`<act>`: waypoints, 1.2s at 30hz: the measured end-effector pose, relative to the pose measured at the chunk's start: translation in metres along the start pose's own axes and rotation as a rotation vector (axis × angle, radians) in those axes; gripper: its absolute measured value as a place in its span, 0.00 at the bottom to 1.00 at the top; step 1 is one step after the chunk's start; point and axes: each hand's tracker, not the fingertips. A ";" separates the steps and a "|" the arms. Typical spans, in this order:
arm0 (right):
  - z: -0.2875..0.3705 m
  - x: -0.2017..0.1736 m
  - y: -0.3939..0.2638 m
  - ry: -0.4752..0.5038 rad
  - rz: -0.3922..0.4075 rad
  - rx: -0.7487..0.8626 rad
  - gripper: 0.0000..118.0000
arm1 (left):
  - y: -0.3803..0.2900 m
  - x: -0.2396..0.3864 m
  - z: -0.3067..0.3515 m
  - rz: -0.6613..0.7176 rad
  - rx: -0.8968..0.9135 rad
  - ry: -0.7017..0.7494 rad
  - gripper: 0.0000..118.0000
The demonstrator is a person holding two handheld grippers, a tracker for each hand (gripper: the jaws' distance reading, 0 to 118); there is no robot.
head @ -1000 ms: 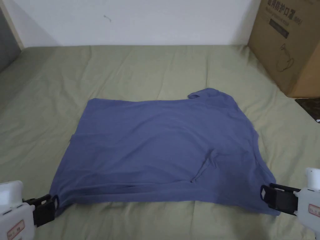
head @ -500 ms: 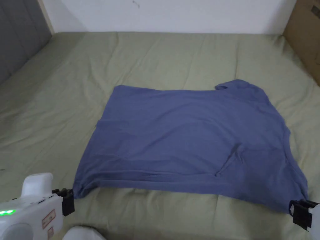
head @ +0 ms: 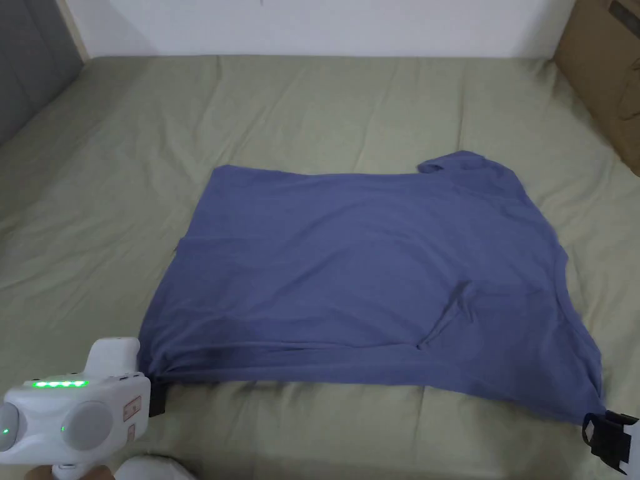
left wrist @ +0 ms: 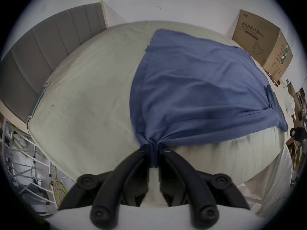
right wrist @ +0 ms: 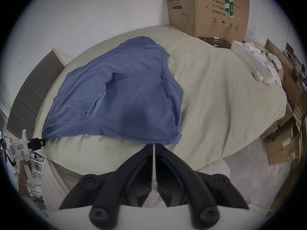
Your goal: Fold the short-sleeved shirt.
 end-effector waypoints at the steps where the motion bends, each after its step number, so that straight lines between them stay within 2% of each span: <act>1: 0.001 0.002 0.000 -0.003 -0.004 -0.001 0.03 | 0.003 0.000 0.006 0.006 0.006 -0.012 0.02; 7: 0.007 0.010 0.003 -0.030 0.015 0.023 0.04 | 0.005 0.002 0.019 -0.012 0.006 -0.007 0.02; 8: 0.007 0.010 0.004 -0.041 0.026 0.035 0.15 | 0.004 0.003 0.020 -0.017 0.009 -0.003 0.02; 10: 0.005 0.011 0.007 -0.051 0.057 0.056 0.62 | 0.005 0.004 0.022 -0.019 0.007 -0.002 0.02; 11: 0.002 0.012 0.010 -0.054 0.067 0.052 0.79 | 0.005 0.005 0.024 -0.014 0.010 -0.002 0.02; 12: -0.003 0.012 0.012 -0.058 0.076 0.048 0.79 | 0.005 0.006 0.025 -0.011 0.010 -0.003 0.02; 16: -0.022 0.011 0.022 -0.059 0.101 0.009 0.78 | 0.007 0.007 0.028 -0.006 0.004 -0.003 0.02; 19: -0.041 0.011 0.023 -0.083 0.162 -0.014 0.73 | 0.008 0.008 0.029 -0.007 -0.001 -0.003 0.02; 20: -0.049 0.012 0.022 -0.093 0.180 -0.043 0.58 | 0.008 0.008 0.029 -0.005 -0.004 -0.005 0.02; 21: -0.056 0.016 0.021 -0.087 0.171 -0.075 0.31 | 0.008 0.008 0.029 -0.003 -0.005 -0.006 0.02; 22: -0.059 0.019 0.020 -0.059 0.142 -0.096 0.08 | 0.008 0.007 0.029 0.002 -0.011 -0.008 0.02; 23: -0.055 0.019 0.020 -0.046 0.124 -0.079 0.08 | 0.009 0.007 0.029 0.009 -0.015 -0.010 0.02; 25: -0.041 0.015 0.023 -0.070 0.165 -0.042 0.05 | 0.009 0.006 0.034 0.016 -0.010 -0.015 0.02; 28: -0.027 0.015 0.031 -0.065 0.176 -0.027 0.05 | 0.014 0.000 0.039 0.060 -0.005 -0.042 0.02; 36: -0.007 0.010 0.084 -0.020 0.102 0.042 0.05 | 0.066 0.001 0.060 0.046 0.037 -0.043 0.02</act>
